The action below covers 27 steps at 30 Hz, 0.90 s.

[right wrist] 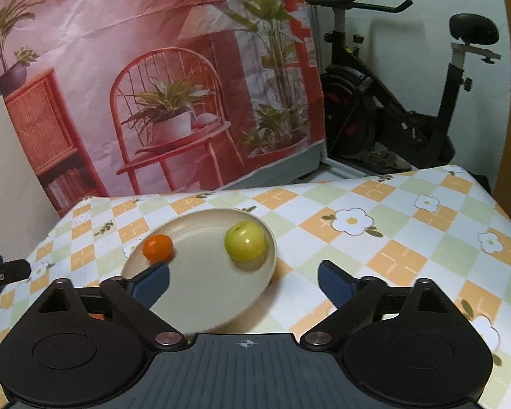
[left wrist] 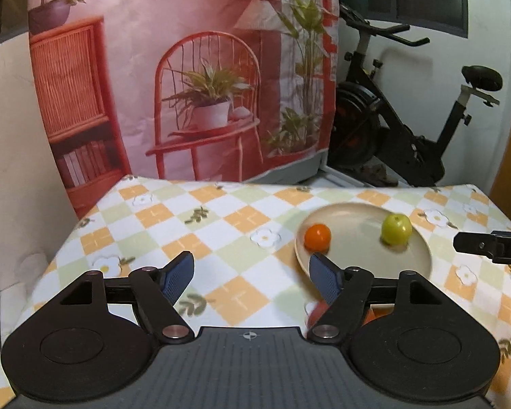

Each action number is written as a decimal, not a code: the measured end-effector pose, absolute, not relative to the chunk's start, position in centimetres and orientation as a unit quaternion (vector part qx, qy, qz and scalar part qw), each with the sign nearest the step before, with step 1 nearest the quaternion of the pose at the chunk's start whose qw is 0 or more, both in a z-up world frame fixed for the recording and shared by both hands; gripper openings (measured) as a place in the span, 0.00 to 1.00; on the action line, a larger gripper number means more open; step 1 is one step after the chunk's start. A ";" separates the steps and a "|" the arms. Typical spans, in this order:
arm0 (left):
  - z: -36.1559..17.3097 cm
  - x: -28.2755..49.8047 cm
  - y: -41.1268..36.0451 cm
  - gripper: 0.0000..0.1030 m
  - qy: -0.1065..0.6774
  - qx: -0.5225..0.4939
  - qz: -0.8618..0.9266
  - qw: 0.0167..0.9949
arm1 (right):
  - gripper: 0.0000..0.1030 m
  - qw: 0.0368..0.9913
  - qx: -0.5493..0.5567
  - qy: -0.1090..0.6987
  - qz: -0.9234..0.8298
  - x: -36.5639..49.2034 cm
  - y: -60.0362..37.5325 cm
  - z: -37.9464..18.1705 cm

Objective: Organize fruits
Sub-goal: 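Lower the green apple onto the plate and open the right tool while the left tool drops the tangerine there, then grasp another tangerine with the right tool while the left tool reaches toward the red apple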

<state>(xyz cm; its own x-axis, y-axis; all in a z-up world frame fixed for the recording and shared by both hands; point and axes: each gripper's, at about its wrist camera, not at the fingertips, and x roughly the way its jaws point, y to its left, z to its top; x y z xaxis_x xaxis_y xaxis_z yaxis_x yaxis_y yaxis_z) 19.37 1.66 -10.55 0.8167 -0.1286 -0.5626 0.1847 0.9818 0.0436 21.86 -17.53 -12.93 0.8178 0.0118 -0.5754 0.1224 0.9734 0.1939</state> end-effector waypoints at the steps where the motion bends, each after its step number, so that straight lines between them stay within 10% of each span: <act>1: -10.7 19.1 1.9 0.75 0.296 0.043 -0.084 0.950 | 0.98 0.947 0.104 0.302 -0.032 21.6 -17.4 -12.9; 27: -12.1 15.5 1.9 0.80 0.325 0.077 -0.086 0.939 | 0.99 0.936 0.088 0.341 -0.008 18.2 -16.5 -13.6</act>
<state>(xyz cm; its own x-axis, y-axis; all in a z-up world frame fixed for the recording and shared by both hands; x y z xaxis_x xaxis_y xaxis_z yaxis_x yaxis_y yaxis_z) 15.51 1.95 -12.10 0.7746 -0.1108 -0.6226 0.2105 0.9736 0.0886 18.24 -16.47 -13.56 0.7672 0.0457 -0.6398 0.0749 0.9843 0.1601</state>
